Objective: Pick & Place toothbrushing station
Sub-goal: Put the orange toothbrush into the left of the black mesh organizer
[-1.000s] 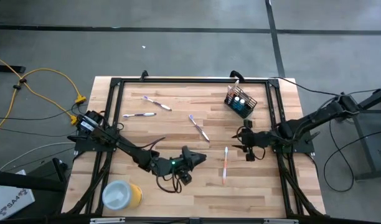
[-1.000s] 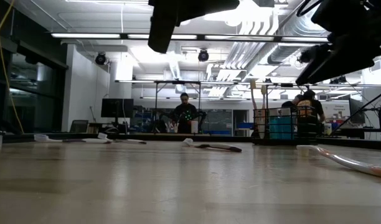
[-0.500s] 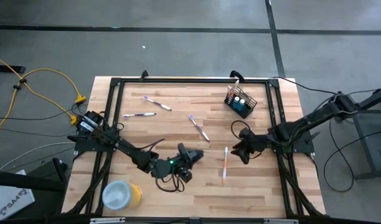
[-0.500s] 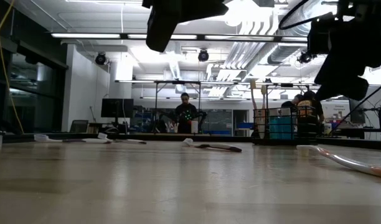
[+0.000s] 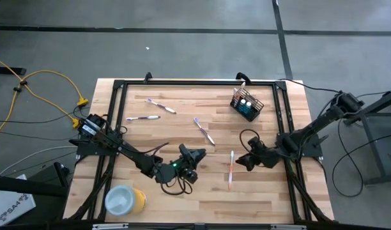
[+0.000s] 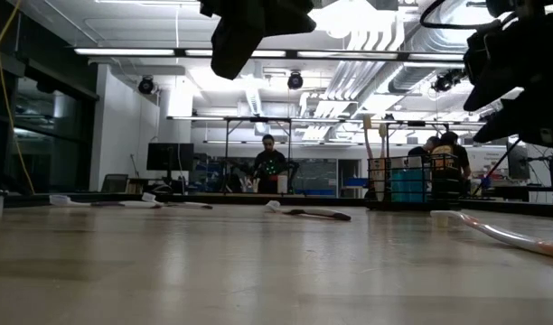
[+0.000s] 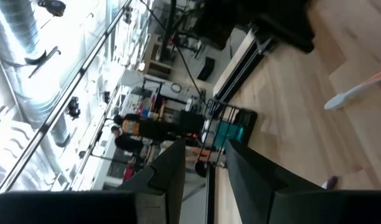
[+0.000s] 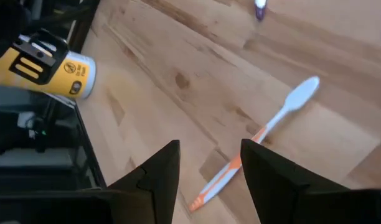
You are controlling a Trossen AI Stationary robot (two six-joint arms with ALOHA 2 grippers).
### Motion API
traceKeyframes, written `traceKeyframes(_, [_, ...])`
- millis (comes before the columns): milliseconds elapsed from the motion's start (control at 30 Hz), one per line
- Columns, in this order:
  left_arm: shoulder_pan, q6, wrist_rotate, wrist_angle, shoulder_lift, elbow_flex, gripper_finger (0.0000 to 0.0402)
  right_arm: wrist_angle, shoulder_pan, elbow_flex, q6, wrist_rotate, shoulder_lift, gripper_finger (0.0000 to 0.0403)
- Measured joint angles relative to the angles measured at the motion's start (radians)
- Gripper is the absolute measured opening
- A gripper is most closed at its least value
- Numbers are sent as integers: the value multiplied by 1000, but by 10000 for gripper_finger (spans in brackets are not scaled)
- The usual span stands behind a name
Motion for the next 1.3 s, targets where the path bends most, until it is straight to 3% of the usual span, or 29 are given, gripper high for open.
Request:
traceKeyframes(467, [5, 4, -66, 0, 0, 0, 110, 146, 92, 0, 242, 58, 192, 161])
traceKeyframes(867, [6, 4, -71, 0, 0, 0, 110, 155, 200, -6, 404, 246, 226, 161])
traceKeyframes(1067, [6, 4, -71, 0, 0, 0, 110, 361, 286, -103, 538, 396, 255, 161])
traceKeyframes(1300, [6, 4, -71, 0, 0, 0, 110, 443, 288, -128, 619, 405, 326, 161])
